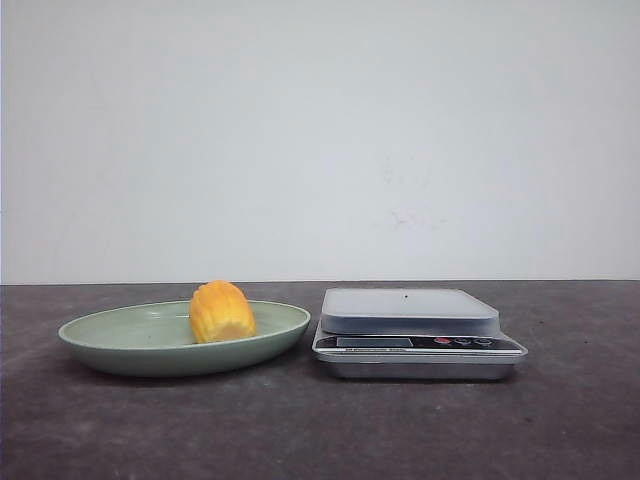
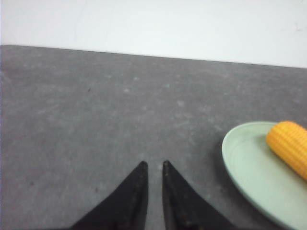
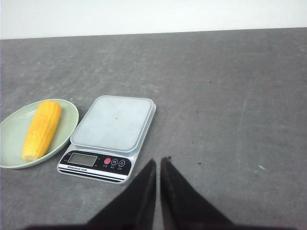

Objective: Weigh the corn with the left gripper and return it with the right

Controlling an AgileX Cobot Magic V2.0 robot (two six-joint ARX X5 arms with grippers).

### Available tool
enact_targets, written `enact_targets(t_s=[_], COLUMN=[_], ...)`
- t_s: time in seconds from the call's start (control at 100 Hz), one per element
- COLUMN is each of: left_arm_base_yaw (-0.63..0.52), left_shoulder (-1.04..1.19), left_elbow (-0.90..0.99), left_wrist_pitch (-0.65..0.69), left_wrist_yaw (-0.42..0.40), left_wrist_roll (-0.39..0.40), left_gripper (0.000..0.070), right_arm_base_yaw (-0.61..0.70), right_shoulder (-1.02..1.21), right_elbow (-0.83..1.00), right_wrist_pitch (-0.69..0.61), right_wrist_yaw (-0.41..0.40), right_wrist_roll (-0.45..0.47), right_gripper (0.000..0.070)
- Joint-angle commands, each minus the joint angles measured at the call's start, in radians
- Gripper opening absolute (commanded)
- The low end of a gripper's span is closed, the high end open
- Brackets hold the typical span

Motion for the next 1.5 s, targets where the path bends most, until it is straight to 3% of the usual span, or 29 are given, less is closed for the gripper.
enact_targets(t_s=[0.0,0.94,1.1,1.29,1.49], left_arm_base_yaw=[0.002,0.002,0.002,0.002,0.002], left_shoulder=[0.000,0.000,0.000,0.000,0.000], left_elbow=[-0.018,-0.018,-0.018,-0.018,-0.018], left_wrist_pitch=[-0.010,-0.010,-0.010,-0.010,-0.010], left_wrist_yaw=[0.003,0.003,0.003,0.003,0.003], left_wrist_roll=[-0.008,-0.008,-0.008,-0.008,-0.008], left_gripper=[0.0016,0.0016,0.0016,0.0016,0.0016], right_arm_base_yaw=[0.004,0.004,-0.061,-0.276,-0.460], right_shoulder=[-0.003,-0.003,-0.013,-0.075,-0.187], right_elbow=[0.006,0.006,0.003,-0.121,-0.415], right_wrist_pitch=[0.011,0.013,0.163,0.412,0.664], right_wrist_yaw=[0.001,0.003,0.054,-0.038,-0.222], right_wrist_roll=[0.010,-0.012,-0.151,-0.271,-0.309], right_gripper=[0.0007,0.0007,0.0007,0.0007,0.0007])
